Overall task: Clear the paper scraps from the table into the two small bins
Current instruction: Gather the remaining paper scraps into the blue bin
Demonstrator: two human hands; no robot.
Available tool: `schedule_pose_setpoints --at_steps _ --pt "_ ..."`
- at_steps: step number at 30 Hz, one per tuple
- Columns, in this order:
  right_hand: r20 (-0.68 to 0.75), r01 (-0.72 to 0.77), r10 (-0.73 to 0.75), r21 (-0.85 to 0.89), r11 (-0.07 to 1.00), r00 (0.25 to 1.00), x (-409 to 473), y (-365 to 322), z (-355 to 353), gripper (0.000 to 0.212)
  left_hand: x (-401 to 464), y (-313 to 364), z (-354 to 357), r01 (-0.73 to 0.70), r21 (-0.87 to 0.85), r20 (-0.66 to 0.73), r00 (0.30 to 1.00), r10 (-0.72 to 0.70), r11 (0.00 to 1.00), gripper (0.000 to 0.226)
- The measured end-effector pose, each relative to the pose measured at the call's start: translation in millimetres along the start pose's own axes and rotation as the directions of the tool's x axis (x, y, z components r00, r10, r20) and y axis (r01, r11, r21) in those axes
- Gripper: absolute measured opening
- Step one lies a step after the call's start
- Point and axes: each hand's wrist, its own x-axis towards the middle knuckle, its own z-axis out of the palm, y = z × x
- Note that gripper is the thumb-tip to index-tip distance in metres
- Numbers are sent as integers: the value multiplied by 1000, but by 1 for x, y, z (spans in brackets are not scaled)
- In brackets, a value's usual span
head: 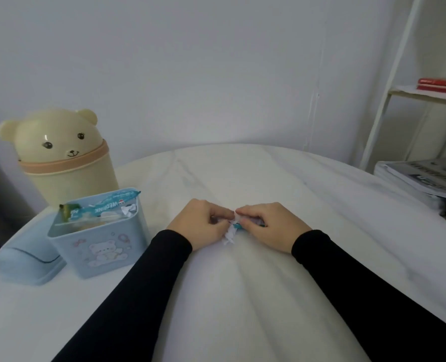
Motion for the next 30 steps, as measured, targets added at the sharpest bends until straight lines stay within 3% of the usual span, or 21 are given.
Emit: schedule_pose_setpoints --at_steps 5,8,10,12,15,21,25,27,30 --pt "-91 9 -3 66 998 996 -22 -8 6 29 -22 2 1 -91 113 -99 990 102 990 26" --pt "-234 -12 -2 -57 998 972 -29 -13 4 31 -32 2 -1 -98 242 -165 976 140 965 31" --pt "-283 -117 70 -150 982 956 -37 -18 2 37 -40 0 0 -25 288 -133 989 66 957 44" --pt "-218 -281 229 -250 927 949 -43 -24 1 42 -46 -1 1 49 303 -84 996 -25 952 45" --pt "-110 -402 389 -334 852 915 -46 -28 2 18 -49 -5 0 102 316 -74 994 -82 943 34" --pt "-104 -297 279 -279 913 955 -37 -26 7 14 -42 -2 11 84 255 -140 989 -49 963 27" --pt "-104 -218 200 -214 952 974 -37 -23 2 45 -34 -5 5 72 175 -216 976 -33 982 33" --pt "-112 -141 127 -130 981 986 -36 -21 -3 55 -32 -10 -1 25 154 -171 985 2 988 42" --pt "-9 -63 62 -130 990 998 -29 -15 -5 71 -30 -15 -5 -54 198 17 999 51 979 80"
